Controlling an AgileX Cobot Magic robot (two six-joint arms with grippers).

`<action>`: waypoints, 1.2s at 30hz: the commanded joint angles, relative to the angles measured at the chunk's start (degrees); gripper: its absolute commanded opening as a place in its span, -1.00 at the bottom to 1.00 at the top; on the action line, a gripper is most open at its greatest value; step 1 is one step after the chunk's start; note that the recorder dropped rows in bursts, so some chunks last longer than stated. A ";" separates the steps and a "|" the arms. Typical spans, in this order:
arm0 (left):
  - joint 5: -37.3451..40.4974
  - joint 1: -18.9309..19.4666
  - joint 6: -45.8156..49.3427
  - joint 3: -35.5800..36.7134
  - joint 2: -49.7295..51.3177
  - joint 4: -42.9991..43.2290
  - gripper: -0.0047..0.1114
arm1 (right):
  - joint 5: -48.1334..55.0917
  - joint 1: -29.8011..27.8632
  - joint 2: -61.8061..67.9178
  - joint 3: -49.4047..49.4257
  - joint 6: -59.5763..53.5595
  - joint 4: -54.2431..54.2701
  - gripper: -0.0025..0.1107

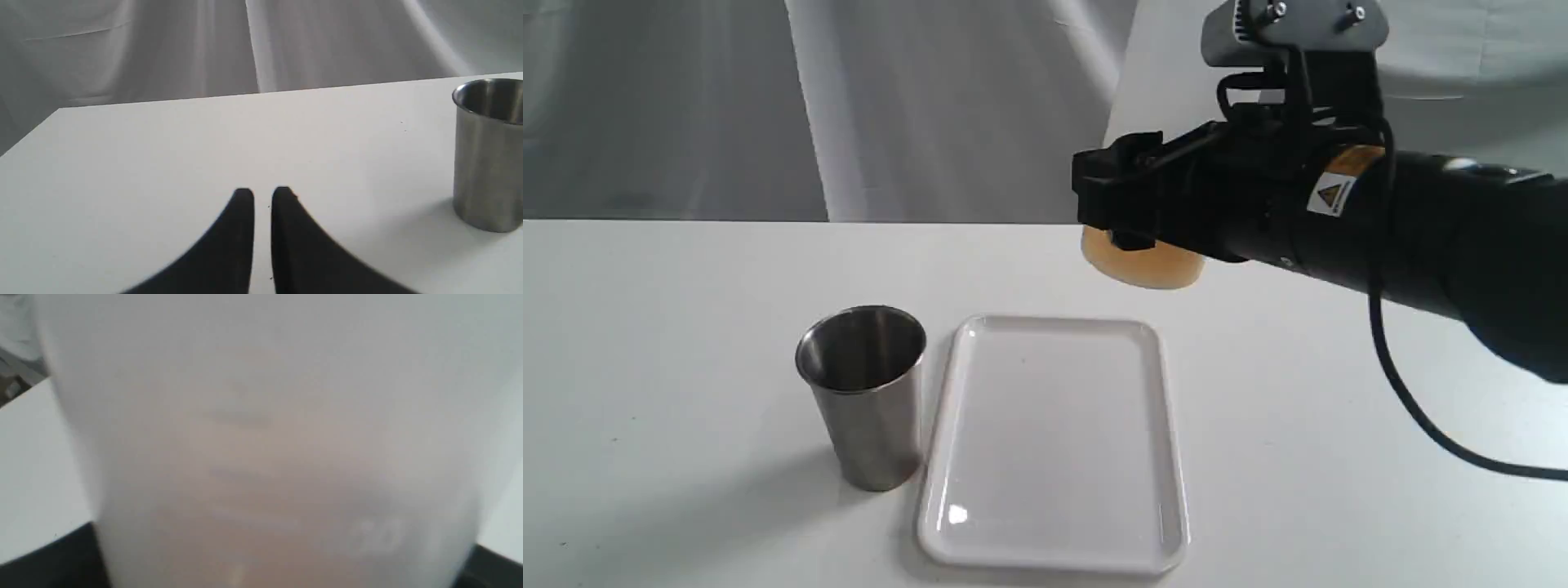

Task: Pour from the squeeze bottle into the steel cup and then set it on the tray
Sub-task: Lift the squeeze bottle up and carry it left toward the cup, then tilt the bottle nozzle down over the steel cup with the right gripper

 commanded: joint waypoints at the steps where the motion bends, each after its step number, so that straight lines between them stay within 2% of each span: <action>1: -0.42 -0.14 -0.10 0.25 -0.28 0.14 -0.78 | 3.47 -0.29 -0.71 -3.91 2.22 -5.52 -0.96; 5: -0.42 -0.14 -0.10 0.25 -0.28 0.14 -0.78 | 2.77 0.10 -0.71 -4.49 1.93 -5.65 -0.96; 12: -0.42 -0.14 -0.10 0.25 -0.28 0.14 -0.78 | 3.58 -0.01 -0.13 -4.49 -8.61 -5.65 -0.96; 16: -0.42 -0.14 -0.10 0.25 -0.28 0.14 -0.78 | 4.17 -0.01 -0.13 -4.49 -7.94 -7.85 -0.96; 19: -0.42 -0.14 -0.10 0.25 -0.28 0.14 -0.78 | 4.59 -0.01 -0.13 -4.49 6.07 -21.91 -0.96; 24: -0.42 -0.14 -0.10 0.25 -0.28 0.14 -0.78 | 4.59 -0.01 -0.13 -4.49 51.33 -62.26 -0.96; 27: -0.42 -0.14 -0.10 0.25 -0.28 0.14 -0.78 | 6.68 0.16 -0.03 -4.49 66.92 -75.49 -0.96; 31: -0.42 -0.14 -0.10 0.25 -0.28 0.14 -0.78 | 15.71 3.19 1.44 -4.49 77.10 -89.74 -0.96; 36: -0.42 -0.14 -0.10 0.25 -0.28 0.14 -0.78 | 23.69 6.87 4.03 -4.49 77.10 -96.50 -0.96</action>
